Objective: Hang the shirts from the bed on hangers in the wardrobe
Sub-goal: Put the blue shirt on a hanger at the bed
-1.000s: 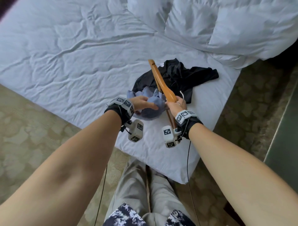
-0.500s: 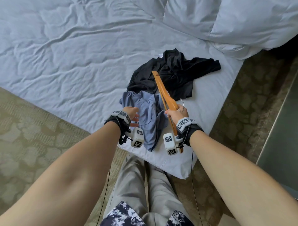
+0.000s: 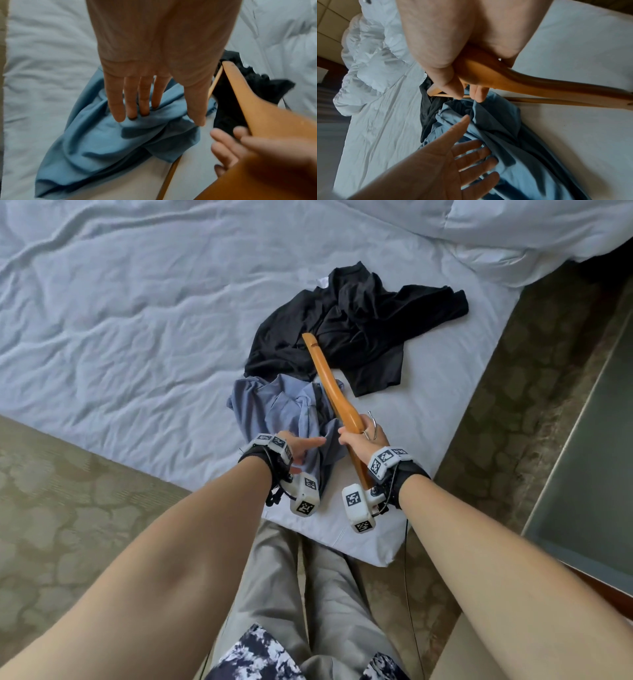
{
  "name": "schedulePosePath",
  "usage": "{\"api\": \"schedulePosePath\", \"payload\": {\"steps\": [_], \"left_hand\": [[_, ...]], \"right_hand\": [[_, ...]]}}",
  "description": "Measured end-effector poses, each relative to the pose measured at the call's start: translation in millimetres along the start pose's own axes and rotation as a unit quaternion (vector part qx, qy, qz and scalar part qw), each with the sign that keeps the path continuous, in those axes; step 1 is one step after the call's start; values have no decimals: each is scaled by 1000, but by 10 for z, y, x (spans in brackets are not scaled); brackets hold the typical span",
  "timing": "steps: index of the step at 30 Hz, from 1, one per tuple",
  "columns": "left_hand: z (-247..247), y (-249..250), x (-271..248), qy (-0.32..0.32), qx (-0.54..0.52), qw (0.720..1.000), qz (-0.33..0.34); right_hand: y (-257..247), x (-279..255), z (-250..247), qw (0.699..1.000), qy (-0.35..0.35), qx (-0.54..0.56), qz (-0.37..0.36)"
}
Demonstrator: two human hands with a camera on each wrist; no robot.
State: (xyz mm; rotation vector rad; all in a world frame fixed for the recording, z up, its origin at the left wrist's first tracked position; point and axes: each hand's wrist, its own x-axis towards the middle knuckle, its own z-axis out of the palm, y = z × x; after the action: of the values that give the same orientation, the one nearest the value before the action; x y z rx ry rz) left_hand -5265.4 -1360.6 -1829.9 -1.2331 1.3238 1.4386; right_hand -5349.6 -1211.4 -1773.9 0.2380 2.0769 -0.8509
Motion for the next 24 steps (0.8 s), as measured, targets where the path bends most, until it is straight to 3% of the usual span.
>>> {"api": "schedulePosePath", "payload": {"steps": [4, 6, 14, 24], "left_hand": [[96, -34, 230, 45, 132, 988, 65], [97, -75, 292, 65, 132, 985, 87], [-138, -129, 126, 206, -54, 973, 89], [-289, 6, -415, 213, -192, 947, 142]], "right_hand": [[49, 60, 8, 999, -32, 4, -11], [69, 96, 6, 999, -37, 13, -8], [60, 106, -22, 998, -54, -2, -24], [-121, -32, 27, 988, -99, -89, -84]]}}
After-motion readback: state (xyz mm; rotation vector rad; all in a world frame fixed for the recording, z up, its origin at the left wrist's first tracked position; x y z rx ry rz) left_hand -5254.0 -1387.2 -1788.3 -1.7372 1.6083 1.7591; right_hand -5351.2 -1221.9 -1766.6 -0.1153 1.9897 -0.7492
